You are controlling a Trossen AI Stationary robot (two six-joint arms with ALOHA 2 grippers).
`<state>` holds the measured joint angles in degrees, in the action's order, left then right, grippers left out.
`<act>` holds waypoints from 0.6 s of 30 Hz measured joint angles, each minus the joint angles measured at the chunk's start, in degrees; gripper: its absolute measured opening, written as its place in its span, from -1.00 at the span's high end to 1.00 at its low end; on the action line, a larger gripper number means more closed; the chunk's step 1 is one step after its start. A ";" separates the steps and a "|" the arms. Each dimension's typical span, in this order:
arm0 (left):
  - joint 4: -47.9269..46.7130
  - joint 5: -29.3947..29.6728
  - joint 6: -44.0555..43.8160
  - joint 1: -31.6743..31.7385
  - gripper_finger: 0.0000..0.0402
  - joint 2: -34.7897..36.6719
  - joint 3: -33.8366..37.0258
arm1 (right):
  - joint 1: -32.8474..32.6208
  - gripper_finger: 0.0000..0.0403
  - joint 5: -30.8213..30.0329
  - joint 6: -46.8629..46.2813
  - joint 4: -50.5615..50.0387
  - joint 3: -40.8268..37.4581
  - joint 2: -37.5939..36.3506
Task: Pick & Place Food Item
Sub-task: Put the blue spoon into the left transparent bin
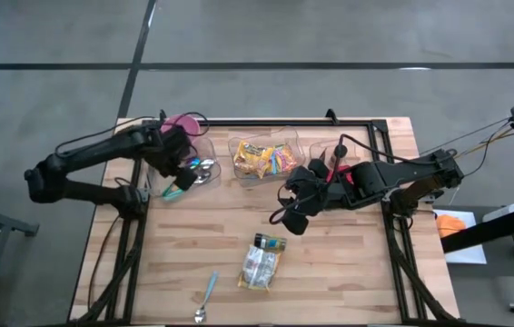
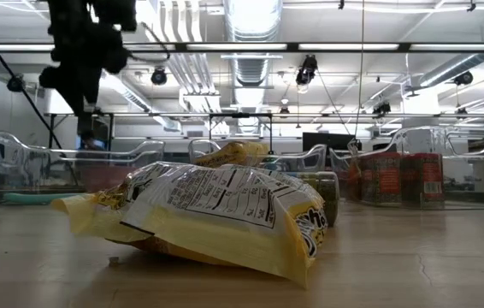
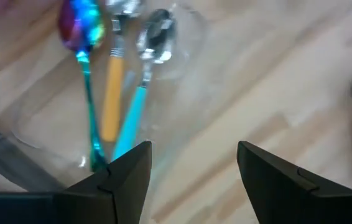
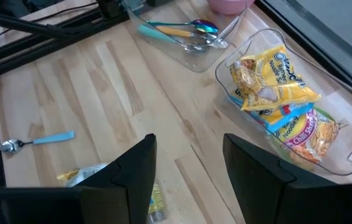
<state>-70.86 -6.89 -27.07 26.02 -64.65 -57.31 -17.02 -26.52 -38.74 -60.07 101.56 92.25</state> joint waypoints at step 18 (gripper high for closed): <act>12.78 1.77 -24.90 -45.02 -0.23 -6.39 -8.07 | 0.22 0.10 -0.46 -11.17 -5.31 0.00 -0.83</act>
<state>-58.08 -5.12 -51.97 -19.00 -71.04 -65.39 -16.80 -26.98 -49.91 -65.39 101.56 91.41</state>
